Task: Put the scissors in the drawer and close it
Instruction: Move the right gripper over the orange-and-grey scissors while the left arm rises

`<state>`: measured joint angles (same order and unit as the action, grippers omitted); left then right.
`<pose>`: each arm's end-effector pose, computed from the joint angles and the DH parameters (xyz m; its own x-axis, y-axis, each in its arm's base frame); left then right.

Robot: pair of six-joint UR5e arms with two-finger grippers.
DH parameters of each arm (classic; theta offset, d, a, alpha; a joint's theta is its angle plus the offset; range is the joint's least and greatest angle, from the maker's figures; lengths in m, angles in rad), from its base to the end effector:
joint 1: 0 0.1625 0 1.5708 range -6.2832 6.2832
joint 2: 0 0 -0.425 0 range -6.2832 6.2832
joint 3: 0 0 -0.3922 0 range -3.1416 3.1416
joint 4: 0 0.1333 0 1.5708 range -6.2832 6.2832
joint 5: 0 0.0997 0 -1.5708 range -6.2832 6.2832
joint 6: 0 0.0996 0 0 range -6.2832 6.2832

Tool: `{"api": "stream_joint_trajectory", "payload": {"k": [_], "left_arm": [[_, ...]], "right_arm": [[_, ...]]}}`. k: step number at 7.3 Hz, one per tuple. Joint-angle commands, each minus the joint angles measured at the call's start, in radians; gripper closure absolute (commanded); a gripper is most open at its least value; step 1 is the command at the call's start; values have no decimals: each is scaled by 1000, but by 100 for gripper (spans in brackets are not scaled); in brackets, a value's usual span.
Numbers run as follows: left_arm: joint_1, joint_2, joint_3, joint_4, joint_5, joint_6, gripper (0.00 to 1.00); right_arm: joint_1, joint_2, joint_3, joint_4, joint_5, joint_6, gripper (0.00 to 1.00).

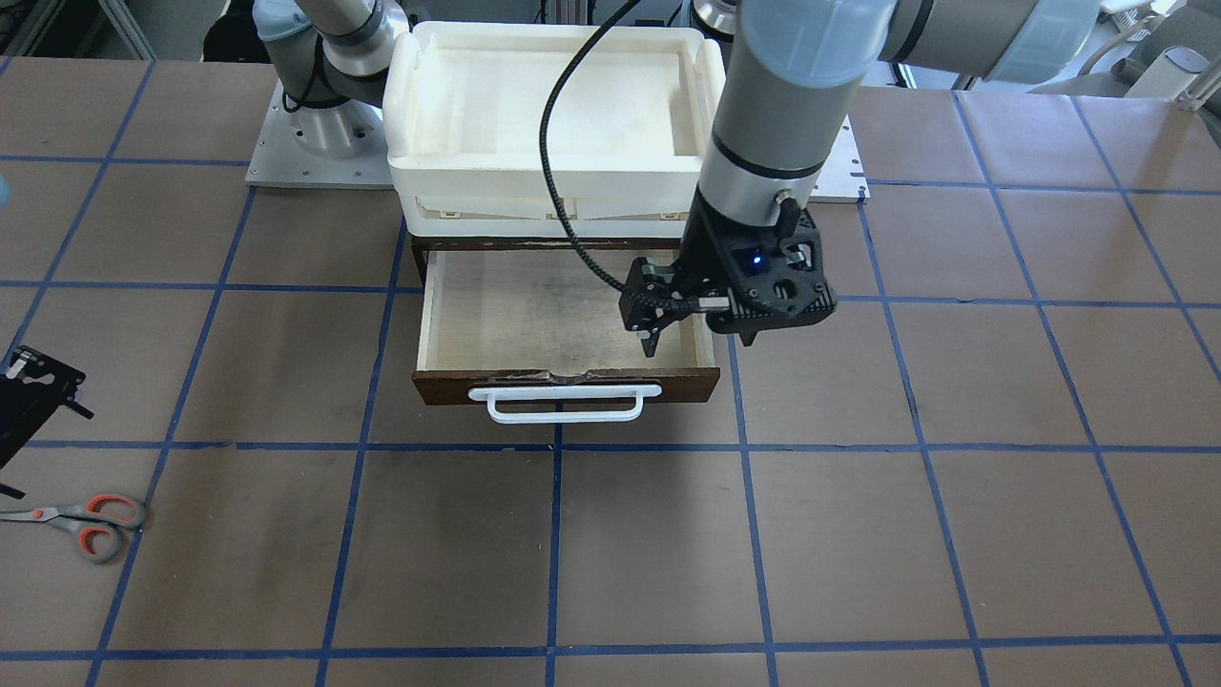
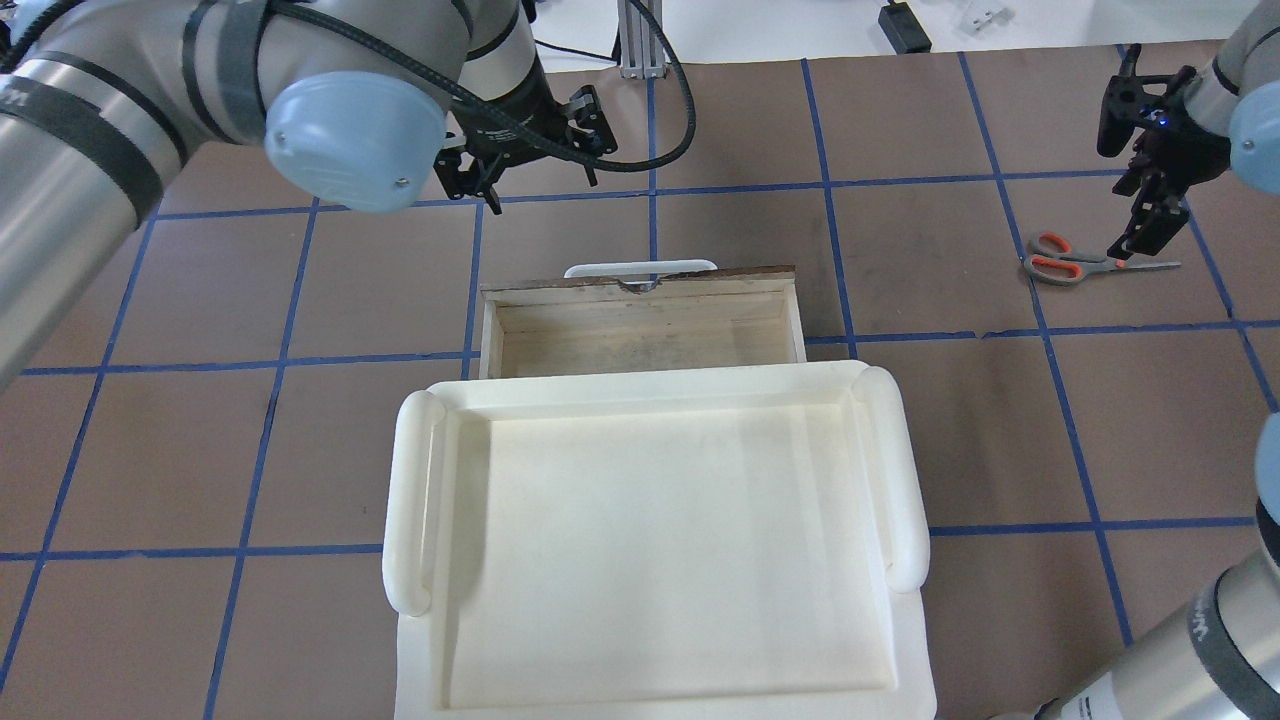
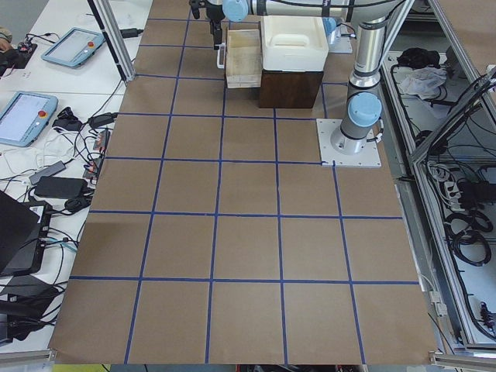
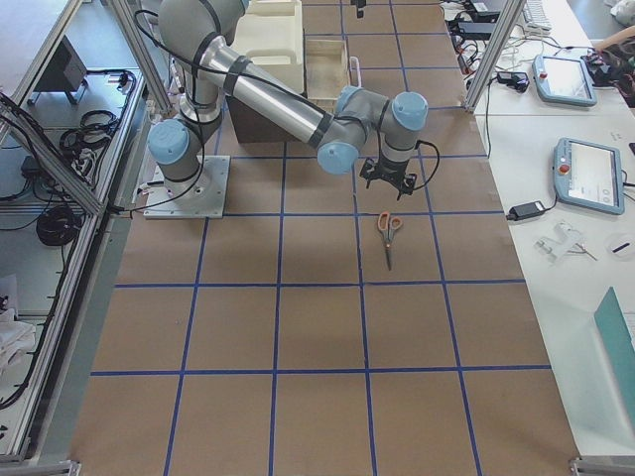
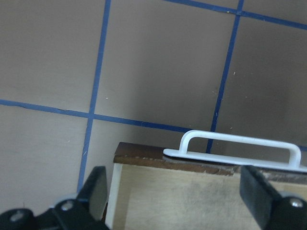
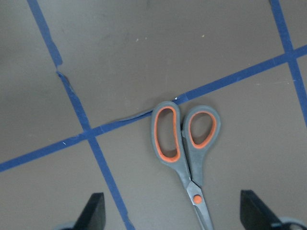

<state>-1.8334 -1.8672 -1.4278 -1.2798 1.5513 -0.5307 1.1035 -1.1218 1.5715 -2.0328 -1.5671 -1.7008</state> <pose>-0.2926 -0.5676 0.4241 -0.9623 -0.2581 0.0861 -0.2666 0.9577 -0.1085 -0.1683 -0.6303 0.2765 -0.3309 -0.9436 0.0127 -0.9437 0.3309 -0.0021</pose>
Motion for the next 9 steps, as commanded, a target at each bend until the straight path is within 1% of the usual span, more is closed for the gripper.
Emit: {"api": "stream_joint_trajectory", "payload": {"k": [1,2,3,4,5,6,7,8,9], "left_arm": [[-68,-136,49,84,36,-74,0],[-88,-171,56,91,39,-71,0],[-89,-188,67,91,41,-65,0],[-80,-190,91,86,53,-33,0],[-61,-169,96,53,53,15,0],[-49,-124,98,-34,53,49,0],[-32,-49,95,-124,49,75,0],[6,27,93,-210,44,143,0],[70,105,93,-293,35,234,0]], "right_arm": [[-24,71,-2,-67,1,-150,0],[-24,88,-2,-75,-1,-216,0],[-24,112,-5,-117,1,-280,0],[-24,132,-10,-148,1,-337,0],[-24,140,-11,-152,1,-358,0],[-24,157,-13,-152,2,-356,0],[-24,172,-15,-155,2,-358,0],[-24,186,-16,-153,1,-359,1],[-24,191,-16,-153,1,-358,1]]}}
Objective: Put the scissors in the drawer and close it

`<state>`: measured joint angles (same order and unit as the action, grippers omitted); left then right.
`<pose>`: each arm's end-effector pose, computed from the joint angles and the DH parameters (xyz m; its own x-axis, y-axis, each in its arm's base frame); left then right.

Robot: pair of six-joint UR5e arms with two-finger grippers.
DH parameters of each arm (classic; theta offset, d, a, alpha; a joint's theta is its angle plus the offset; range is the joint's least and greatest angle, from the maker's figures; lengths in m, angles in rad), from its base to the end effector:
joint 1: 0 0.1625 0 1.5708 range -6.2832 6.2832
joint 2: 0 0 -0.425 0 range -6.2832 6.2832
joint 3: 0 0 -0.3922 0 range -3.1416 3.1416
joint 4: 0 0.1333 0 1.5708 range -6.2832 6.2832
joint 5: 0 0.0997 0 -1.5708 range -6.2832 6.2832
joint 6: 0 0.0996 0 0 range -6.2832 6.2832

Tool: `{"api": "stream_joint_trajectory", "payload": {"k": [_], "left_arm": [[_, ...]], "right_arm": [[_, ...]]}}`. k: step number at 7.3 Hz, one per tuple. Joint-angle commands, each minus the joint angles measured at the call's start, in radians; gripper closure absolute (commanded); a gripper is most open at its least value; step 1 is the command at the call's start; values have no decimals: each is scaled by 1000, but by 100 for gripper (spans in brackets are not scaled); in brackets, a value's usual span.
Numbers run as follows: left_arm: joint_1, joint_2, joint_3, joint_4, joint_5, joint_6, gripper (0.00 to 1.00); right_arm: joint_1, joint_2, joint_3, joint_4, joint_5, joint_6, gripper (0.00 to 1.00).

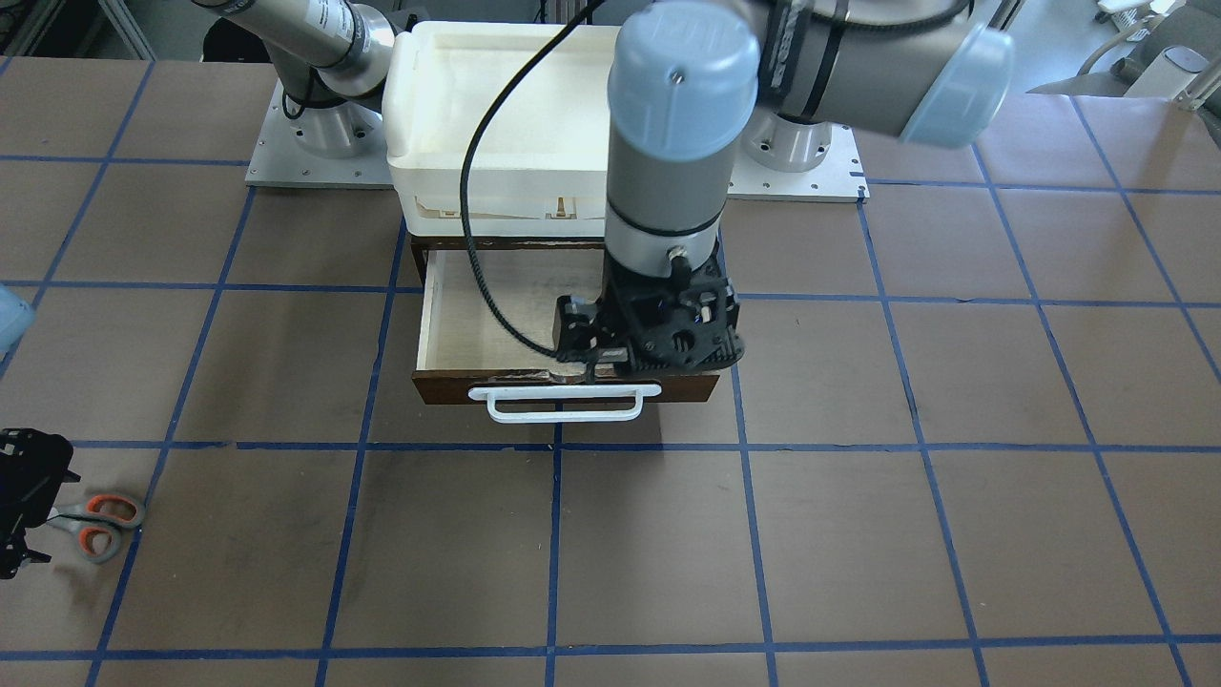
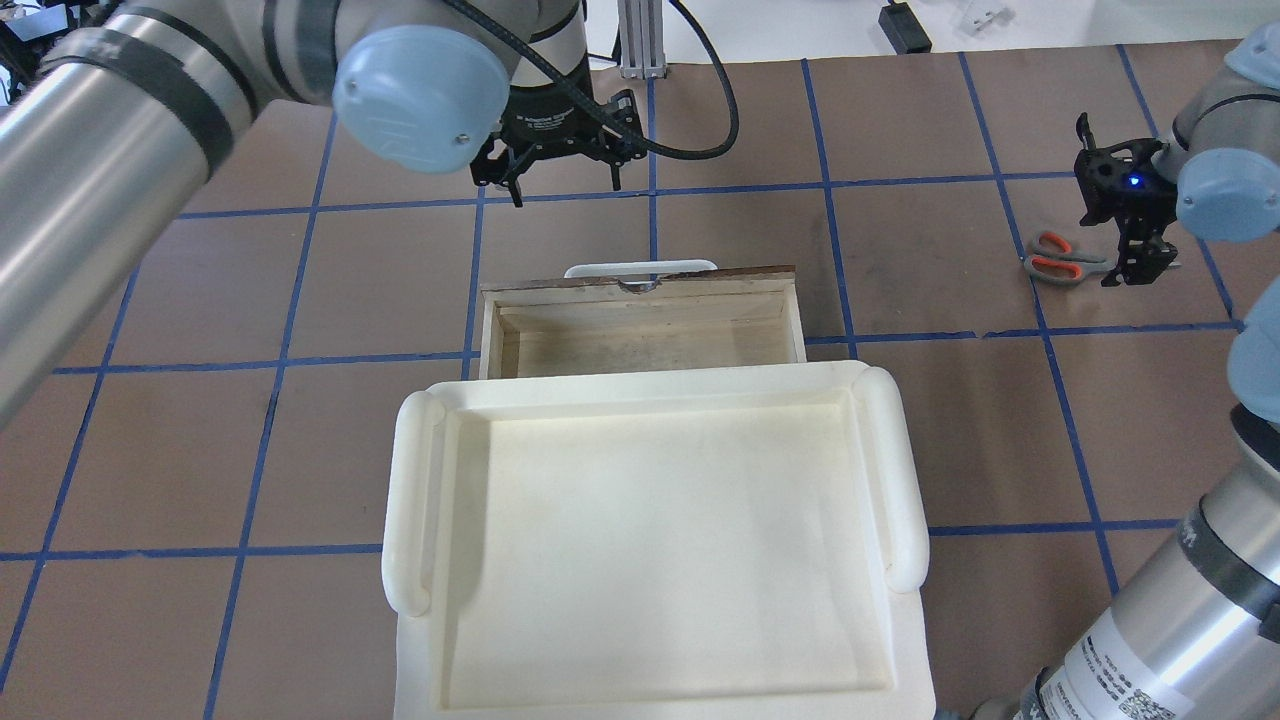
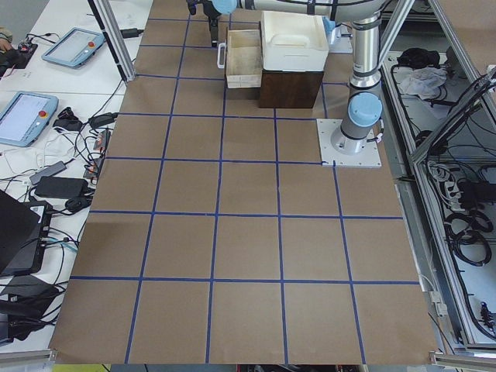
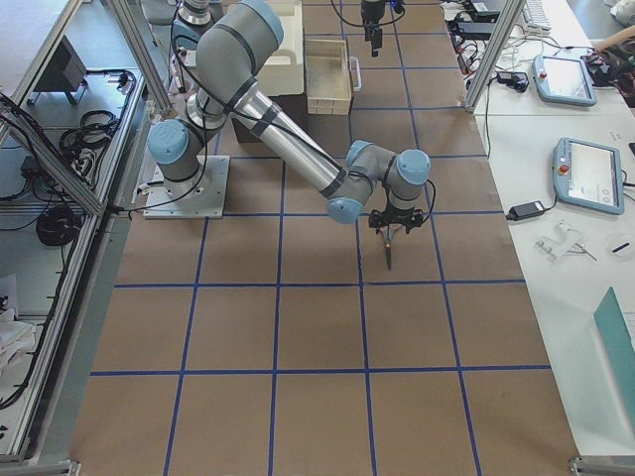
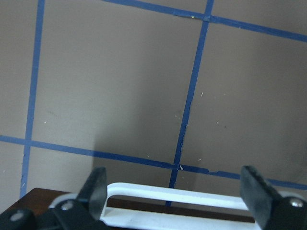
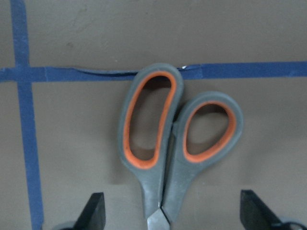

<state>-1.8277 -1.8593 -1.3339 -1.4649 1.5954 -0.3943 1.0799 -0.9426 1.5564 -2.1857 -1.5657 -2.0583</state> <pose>-0.2835 -0.5640 0.4557 -0.9905 -0.1377 -0.0018 -0.1373 0.9887 -0.0595 -0.1979 -0.6541 0.1810 -0.0034 -1.0000 0.0034 -1.0000 0.0034 -0.0040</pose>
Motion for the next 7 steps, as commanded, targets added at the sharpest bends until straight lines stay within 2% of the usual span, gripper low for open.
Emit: {"api": "stream_joint_trajectory", "payload": {"k": [1,2,3,4,5,7], "left_arm": [[103,189,-10,-186,-34,164,0],[138,262,-21,-192,-26,257,0],[171,314,-63,-192,-25,281,0],[188,336,-144,-178,-26,288,0],[188,362,-172,-128,-31,288,0],[206,362,-148,-124,-20,288,0]], "right_arm": [[0,14,-1,0,-2,0,2],[0,15,-1,0,-2,1,11],[0,13,-1,-2,-4,0,46],[0,11,-1,-3,-5,-3,77],[0,11,-1,-15,-23,-29,100],[2,8,-1,-28,-28,-109,100]]}}
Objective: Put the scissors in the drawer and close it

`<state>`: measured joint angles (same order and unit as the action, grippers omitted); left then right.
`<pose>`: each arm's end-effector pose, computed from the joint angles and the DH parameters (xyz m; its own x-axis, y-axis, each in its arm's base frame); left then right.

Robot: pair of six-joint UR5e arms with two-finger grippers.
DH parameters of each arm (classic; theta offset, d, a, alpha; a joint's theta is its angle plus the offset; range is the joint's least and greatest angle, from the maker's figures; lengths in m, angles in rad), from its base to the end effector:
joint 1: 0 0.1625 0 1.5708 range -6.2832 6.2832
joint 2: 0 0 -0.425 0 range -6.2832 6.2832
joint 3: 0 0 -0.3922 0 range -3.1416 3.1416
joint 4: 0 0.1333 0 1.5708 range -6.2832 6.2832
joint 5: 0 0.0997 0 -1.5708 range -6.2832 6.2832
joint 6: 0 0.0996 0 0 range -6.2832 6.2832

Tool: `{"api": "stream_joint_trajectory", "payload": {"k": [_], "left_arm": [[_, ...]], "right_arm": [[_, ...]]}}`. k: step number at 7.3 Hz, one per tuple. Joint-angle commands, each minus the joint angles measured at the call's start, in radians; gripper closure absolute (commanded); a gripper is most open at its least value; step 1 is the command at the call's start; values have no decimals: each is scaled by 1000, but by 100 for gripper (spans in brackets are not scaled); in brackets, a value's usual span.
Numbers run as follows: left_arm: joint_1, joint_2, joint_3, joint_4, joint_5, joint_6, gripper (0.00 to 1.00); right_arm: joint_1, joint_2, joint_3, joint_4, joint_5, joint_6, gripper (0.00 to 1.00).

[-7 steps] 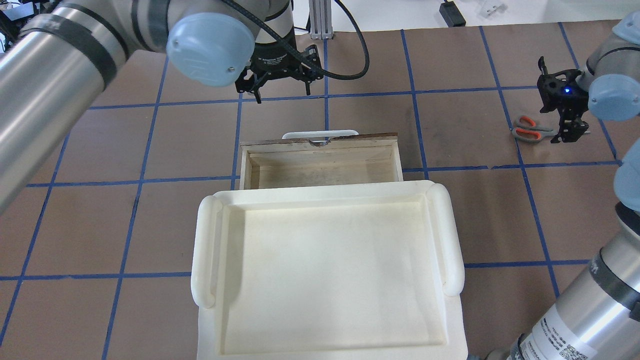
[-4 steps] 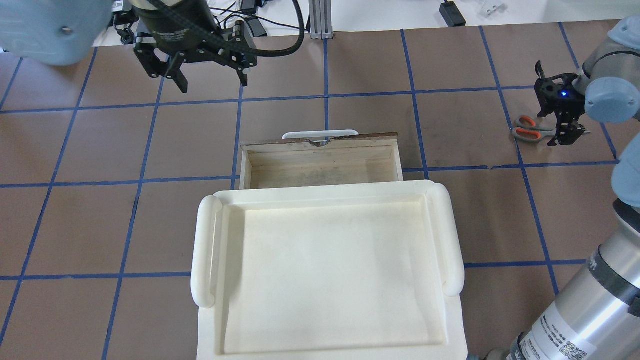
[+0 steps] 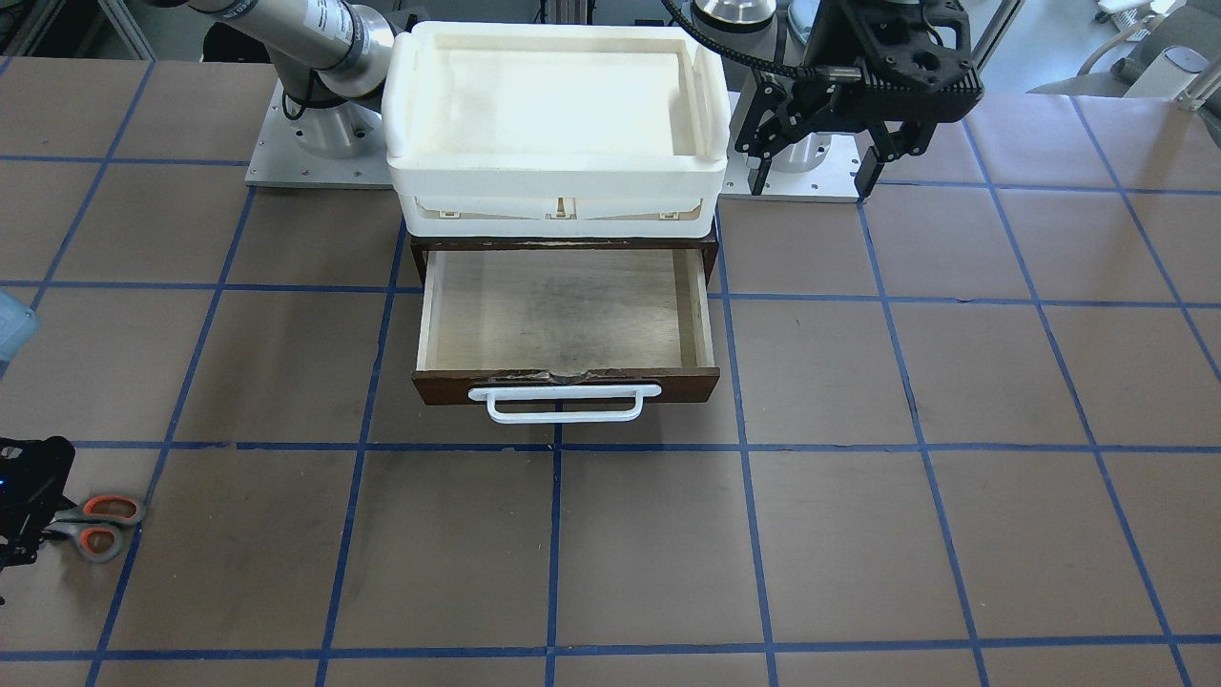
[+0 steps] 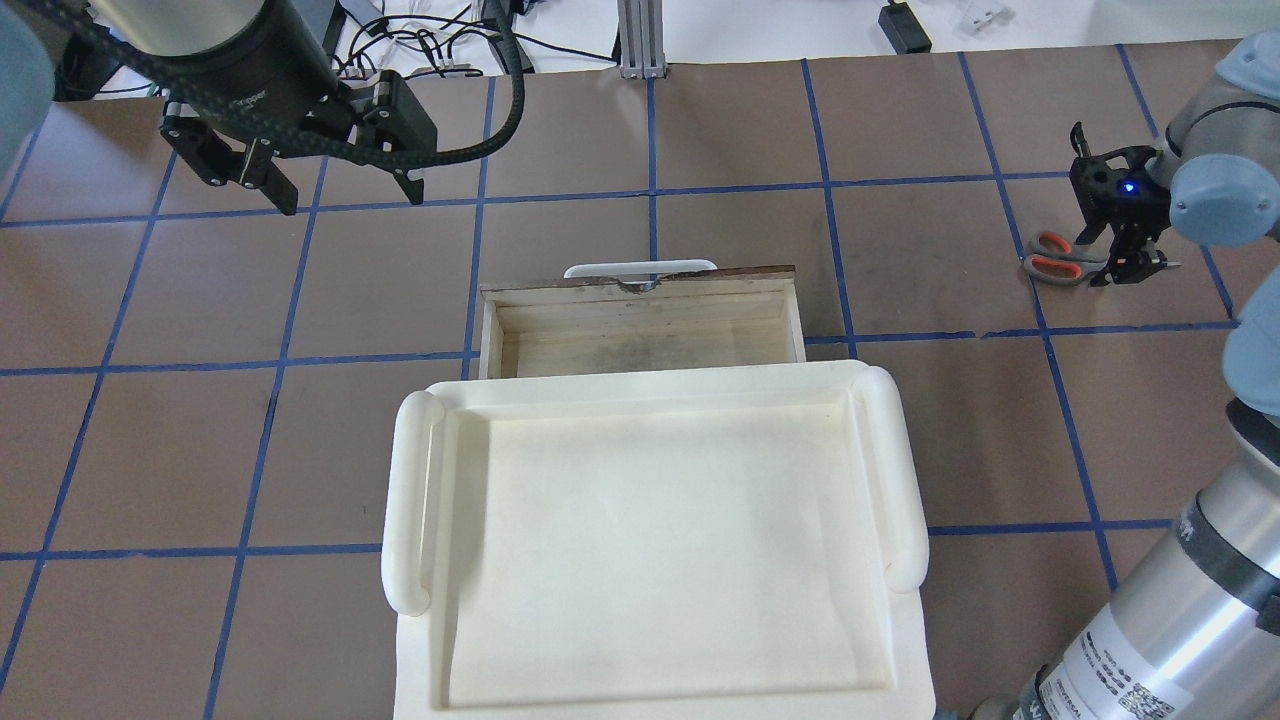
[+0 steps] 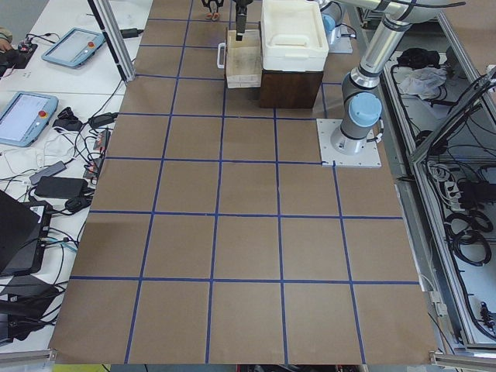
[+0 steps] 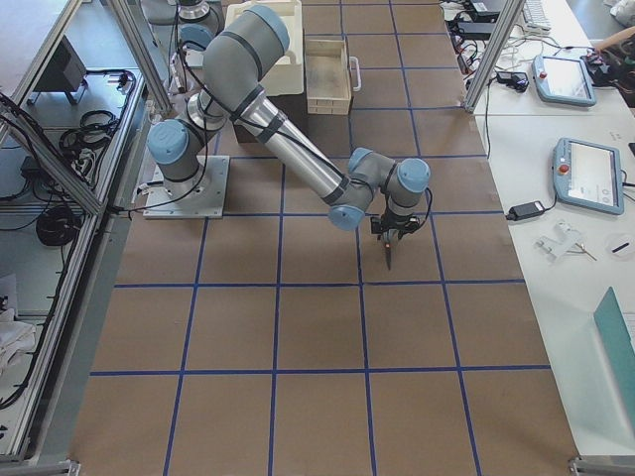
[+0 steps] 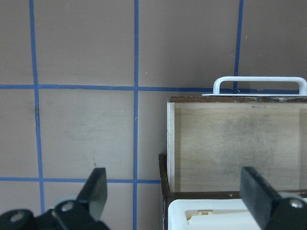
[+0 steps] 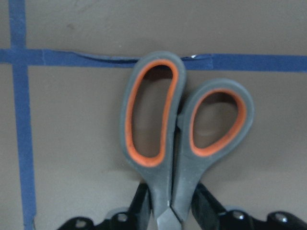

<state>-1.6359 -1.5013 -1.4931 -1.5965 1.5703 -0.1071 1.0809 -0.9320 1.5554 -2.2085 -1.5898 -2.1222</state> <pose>-0.1636 -0.4598 0.5572 -0.9991 -0.0411 0.0134 -0.0425 0.9918 -0.1204 -0.2007 -0.6556 0.1766 0.0614 -0.9981 0.0022 -0.9978 -0.0613 0.0237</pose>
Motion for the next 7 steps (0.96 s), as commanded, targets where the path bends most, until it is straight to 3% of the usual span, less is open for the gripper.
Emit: {"api": "stream_joint_trajectory", "payload": {"k": [1,5,7], "left_arm": [[46,-14,48,-2,4,1,0],[45,9,-12,7,-10,3,0],[38,4,-10,9,-9,1,0]], "right_arm": [[4,-8,-1,-5,-7,-45,100],[39,-132,0,23,-7,-36,100],[109,-226,2,139,4,80,100]]}}
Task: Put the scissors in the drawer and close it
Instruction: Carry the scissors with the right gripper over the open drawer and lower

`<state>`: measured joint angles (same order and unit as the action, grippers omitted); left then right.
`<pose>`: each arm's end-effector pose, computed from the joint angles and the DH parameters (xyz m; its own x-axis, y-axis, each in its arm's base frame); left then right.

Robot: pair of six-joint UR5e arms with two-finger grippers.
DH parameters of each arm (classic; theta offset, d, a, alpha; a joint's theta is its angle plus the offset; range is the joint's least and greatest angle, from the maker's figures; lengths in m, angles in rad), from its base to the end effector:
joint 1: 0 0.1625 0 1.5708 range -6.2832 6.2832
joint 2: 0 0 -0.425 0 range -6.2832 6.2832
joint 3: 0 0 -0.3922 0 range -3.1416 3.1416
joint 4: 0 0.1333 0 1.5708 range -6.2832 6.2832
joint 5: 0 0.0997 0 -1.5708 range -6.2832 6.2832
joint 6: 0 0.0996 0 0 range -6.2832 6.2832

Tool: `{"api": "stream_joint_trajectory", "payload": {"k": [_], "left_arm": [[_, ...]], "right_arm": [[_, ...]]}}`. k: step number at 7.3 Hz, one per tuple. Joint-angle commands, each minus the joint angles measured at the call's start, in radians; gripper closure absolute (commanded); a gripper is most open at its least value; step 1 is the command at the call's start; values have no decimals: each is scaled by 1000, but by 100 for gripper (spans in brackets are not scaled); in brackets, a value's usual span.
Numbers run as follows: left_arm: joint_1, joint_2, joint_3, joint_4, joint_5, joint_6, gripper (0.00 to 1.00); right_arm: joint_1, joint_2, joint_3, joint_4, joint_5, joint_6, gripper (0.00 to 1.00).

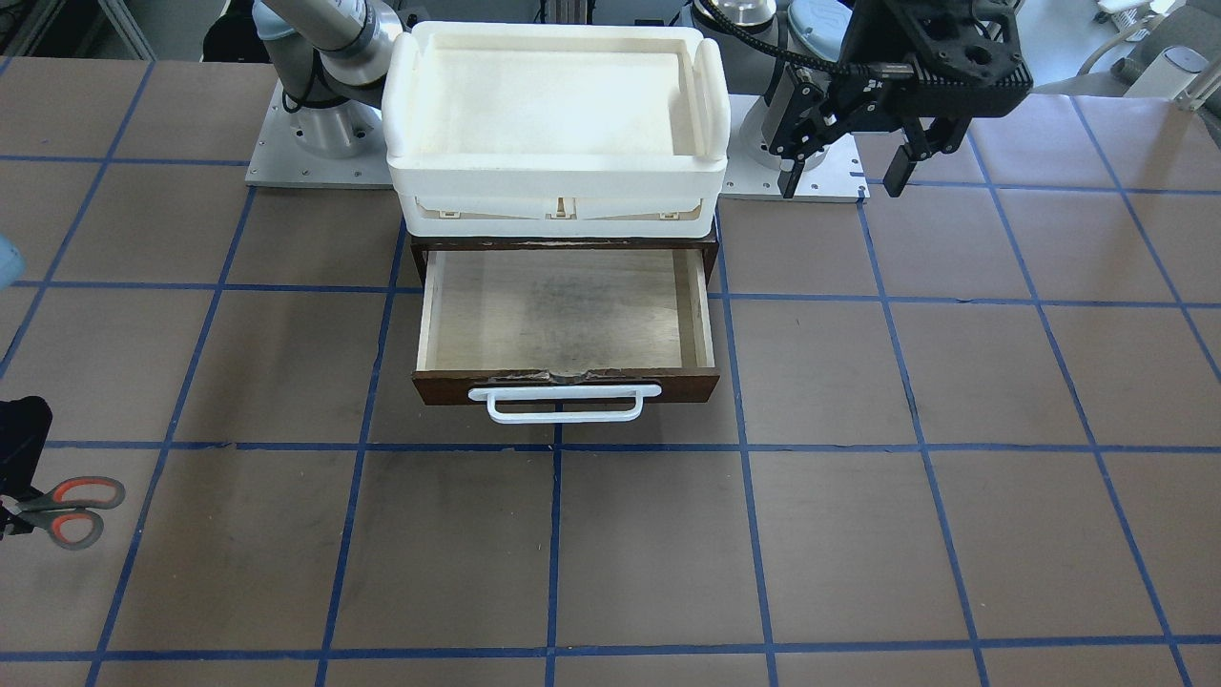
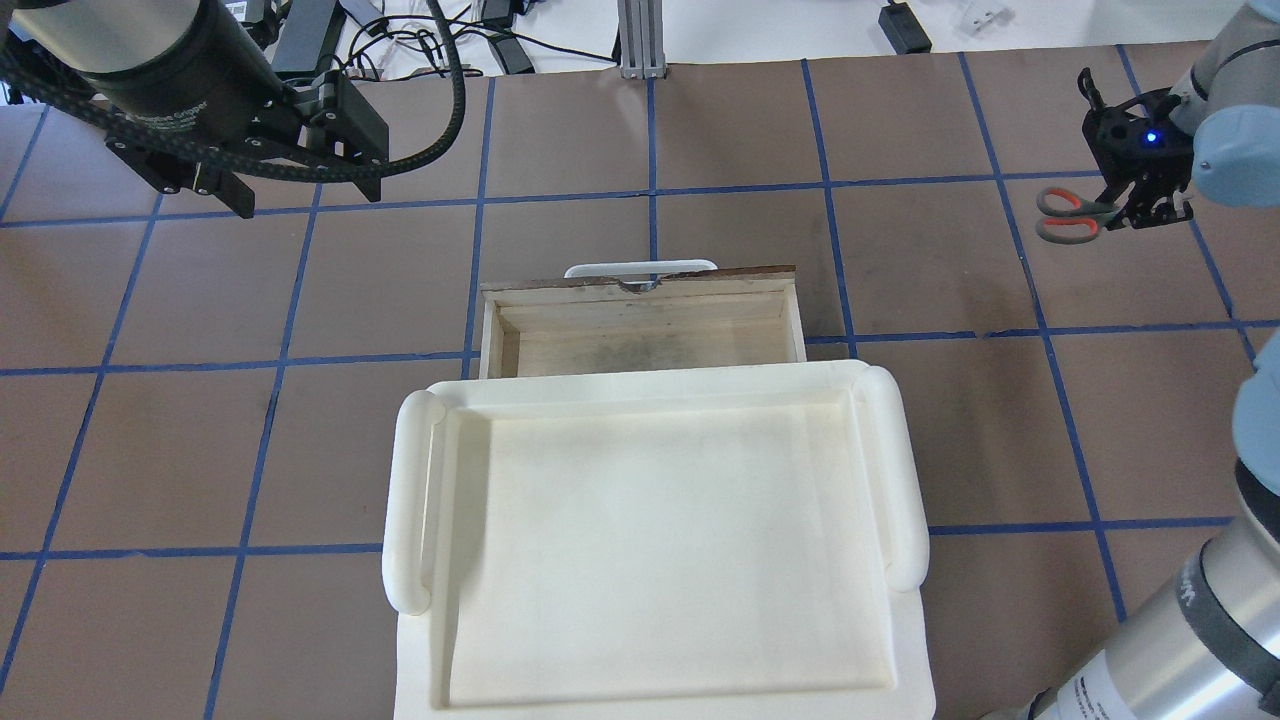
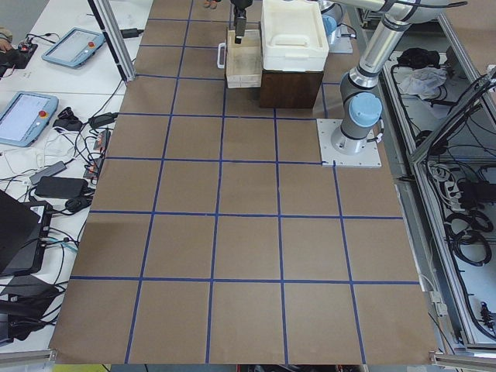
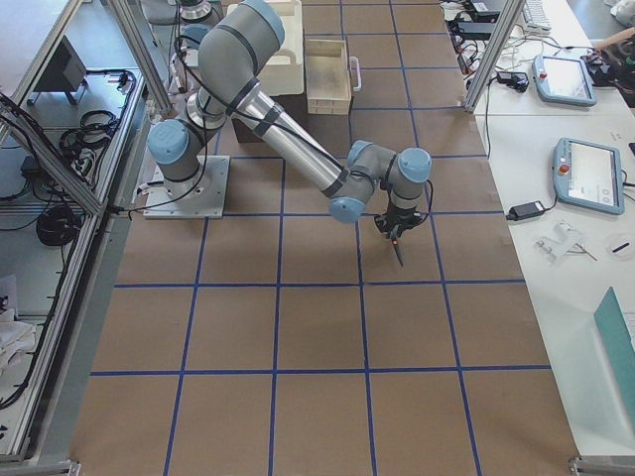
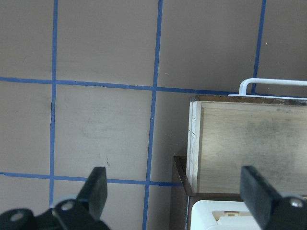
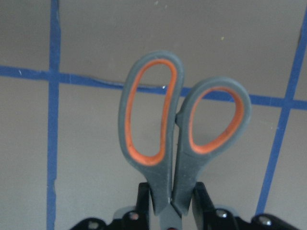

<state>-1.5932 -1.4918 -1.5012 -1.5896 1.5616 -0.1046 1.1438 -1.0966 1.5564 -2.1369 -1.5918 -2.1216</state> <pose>-0.1446 -0.4630 0.5584 -0.9965 -0.0800 0.0226 -0.0823 0.9884 -0.1278 -0.1519 -0.6507 0.2781 0.1249 -0.9890 0.0795 -0.9902 -0.1191 0.0733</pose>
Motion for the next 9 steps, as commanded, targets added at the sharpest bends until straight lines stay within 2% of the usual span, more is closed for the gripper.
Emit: {"api": "stream_joint_trajectory", "payload": {"k": [1,3,5,6,7,9], "left_arm": [[-23,-18,15,20,-6,-29,0],[-92,-65,44,88,-12,-113,0],[-103,-82,65,83,-12,-106,0],[-96,-79,65,82,-12,-89,0],[-73,-61,59,77,-9,10,0],[-2,-33,47,37,-11,46,0]], "right_arm": [[109,-110,-1,119,1,144,100],[259,-207,-1,243,-4,364,100],[425,-255,-1,310,-5,596,100],[495,-258,-1,336,-4,674,100],[563,-261,-1,345,-2,724,100],[681,-258,-1,350,6,825,100]]}}
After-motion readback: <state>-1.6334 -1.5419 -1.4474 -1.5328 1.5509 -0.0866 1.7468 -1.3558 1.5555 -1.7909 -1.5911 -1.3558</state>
